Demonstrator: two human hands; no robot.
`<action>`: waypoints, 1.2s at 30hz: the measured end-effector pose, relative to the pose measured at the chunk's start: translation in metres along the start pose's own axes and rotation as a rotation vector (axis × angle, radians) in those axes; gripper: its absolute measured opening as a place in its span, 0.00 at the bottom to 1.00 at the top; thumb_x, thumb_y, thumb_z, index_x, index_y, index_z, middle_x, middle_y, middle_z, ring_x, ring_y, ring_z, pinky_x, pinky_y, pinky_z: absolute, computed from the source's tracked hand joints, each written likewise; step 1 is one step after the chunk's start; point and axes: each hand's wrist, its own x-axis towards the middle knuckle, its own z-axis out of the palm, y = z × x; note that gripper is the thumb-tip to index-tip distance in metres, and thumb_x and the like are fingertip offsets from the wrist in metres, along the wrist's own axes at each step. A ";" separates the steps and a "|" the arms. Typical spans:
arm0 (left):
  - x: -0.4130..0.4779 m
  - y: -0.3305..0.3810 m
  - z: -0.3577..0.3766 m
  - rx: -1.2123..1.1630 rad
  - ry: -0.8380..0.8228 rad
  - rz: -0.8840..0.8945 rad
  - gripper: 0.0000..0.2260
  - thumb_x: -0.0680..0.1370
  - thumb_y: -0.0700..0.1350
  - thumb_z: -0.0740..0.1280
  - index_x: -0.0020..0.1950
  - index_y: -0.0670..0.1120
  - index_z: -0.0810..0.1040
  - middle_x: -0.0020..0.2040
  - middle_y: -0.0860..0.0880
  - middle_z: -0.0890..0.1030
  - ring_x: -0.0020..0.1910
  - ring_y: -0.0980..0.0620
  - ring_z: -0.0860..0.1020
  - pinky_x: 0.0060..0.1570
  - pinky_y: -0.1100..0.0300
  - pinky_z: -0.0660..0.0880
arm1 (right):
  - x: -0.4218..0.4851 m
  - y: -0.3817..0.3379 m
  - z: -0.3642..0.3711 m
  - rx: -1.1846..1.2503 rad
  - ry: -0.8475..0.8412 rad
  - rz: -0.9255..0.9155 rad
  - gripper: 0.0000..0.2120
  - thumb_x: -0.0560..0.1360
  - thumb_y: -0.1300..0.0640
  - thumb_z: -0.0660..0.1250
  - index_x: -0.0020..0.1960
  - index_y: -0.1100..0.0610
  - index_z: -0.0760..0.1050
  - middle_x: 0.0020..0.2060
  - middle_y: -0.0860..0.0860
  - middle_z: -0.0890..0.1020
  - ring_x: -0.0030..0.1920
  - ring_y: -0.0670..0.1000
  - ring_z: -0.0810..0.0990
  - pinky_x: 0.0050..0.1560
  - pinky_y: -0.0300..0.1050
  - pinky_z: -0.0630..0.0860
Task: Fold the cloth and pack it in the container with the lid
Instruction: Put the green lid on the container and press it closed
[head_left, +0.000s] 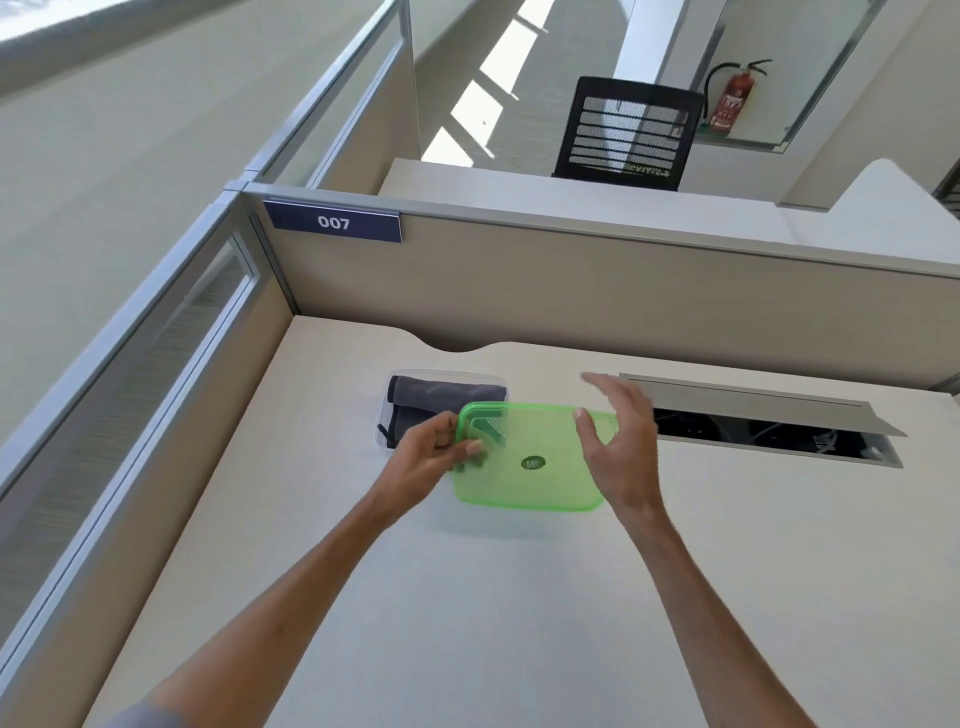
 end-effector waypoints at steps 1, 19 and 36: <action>-0.002 0.002 -0.006 -0.045 0.015 -0.014 0.11 0.85 0.43 0.74 0.64 0.39 0.82 0.60 0.40 0.90 0.58 0.42 0.89 0.60 0.54 0.85 | -0.001 0.002 0.004 0.016 0.092 0.055 0.20 0.80 0.64 0.72 0.71 0.55 0.79 0.67 0.50 0.81 0.70 0.51 0.76 0.75 0.54 0.72; 0.022 0.007 -0.067 0.341 0.655 -0.024 0.15 0.89 0.48 0.67 0.73 0.44 0.77 0.67 0.49 0.85 0.67 0.47 0.82 0.69 0.45 0.80 | 0.020 -0.011 0.102 0.040 -0.131 0.490 0.05 0.79 0.57 0.73 0.54 0.55 0.84 0.42 0.48 0.85 0.44 0.57 0.85 0.51 0.52 0.81; 0.038 -0.026 -0.076 0.695 0.490 -0.143 0.23 0.91 0.48 0.61 0.85 0.41 0.71 0.83 0.44 0.75 0.84 0.41 0.70 0.82 0.40 0.69 | 0.028 0.009 0.129 -0.124 -0.207 0.528 0.10 0.80 0.55 0.74 0.60 0.57 0.86 0.52 0.53 0.89 0.53 0.58 0.86 0.53 0.47 0.76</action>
